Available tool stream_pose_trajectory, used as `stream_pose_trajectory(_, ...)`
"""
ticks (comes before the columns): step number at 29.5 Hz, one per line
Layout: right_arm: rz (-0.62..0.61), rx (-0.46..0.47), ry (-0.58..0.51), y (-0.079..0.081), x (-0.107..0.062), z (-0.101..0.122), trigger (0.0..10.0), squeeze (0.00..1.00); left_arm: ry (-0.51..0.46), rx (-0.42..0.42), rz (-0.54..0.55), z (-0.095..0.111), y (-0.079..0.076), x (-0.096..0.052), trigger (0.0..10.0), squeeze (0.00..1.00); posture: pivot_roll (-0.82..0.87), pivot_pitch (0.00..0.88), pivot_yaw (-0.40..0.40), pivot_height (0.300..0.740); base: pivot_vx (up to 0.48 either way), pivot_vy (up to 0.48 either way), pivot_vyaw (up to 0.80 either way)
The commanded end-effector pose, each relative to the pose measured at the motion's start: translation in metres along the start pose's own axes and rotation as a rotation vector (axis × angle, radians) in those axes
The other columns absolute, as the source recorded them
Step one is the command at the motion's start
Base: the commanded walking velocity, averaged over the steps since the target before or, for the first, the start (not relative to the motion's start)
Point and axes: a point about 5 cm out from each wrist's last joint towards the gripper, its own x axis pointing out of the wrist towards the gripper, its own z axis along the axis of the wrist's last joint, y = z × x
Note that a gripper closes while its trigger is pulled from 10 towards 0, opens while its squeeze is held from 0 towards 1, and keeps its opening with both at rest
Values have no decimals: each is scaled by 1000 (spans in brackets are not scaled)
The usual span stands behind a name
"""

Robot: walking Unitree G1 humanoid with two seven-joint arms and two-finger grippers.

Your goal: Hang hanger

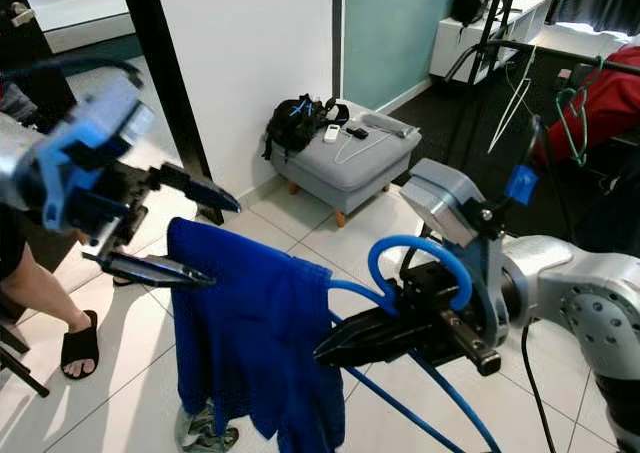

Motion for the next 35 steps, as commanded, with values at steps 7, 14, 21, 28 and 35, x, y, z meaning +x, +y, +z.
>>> stream_pose_trajectory(7,35,-49,21,2,7,5,10000,0,86,-17,-30,-10,-2,4,8784,0,-74,0,-4,740,0,0,0)
stream_pose_trajectory(14,35,-58,24,1,7,6,10000,0,87,-37,-60,-13,-3,7,0,0,-76,0,-4,740,0,0,0)
stream_pose_trajectory(21,31,-65,27,1,7,6,10000,0,96,-43,-71,-16,-4,8,0,0,-77,0,-6,740,0,0,0)
stream_pose_trajectory(28,7,-91,30,-3,5,7,10000,0,84,-53,-73,-20,-4,12,0,0,-78,0,-9,740,0,0,0)
stream_pose_trajectory(35,-155,-141,41,-24,-6,1,10000,1000,82,-80,-25,-28,0,8,0,0,-78,0,-8,740,0,0,0)
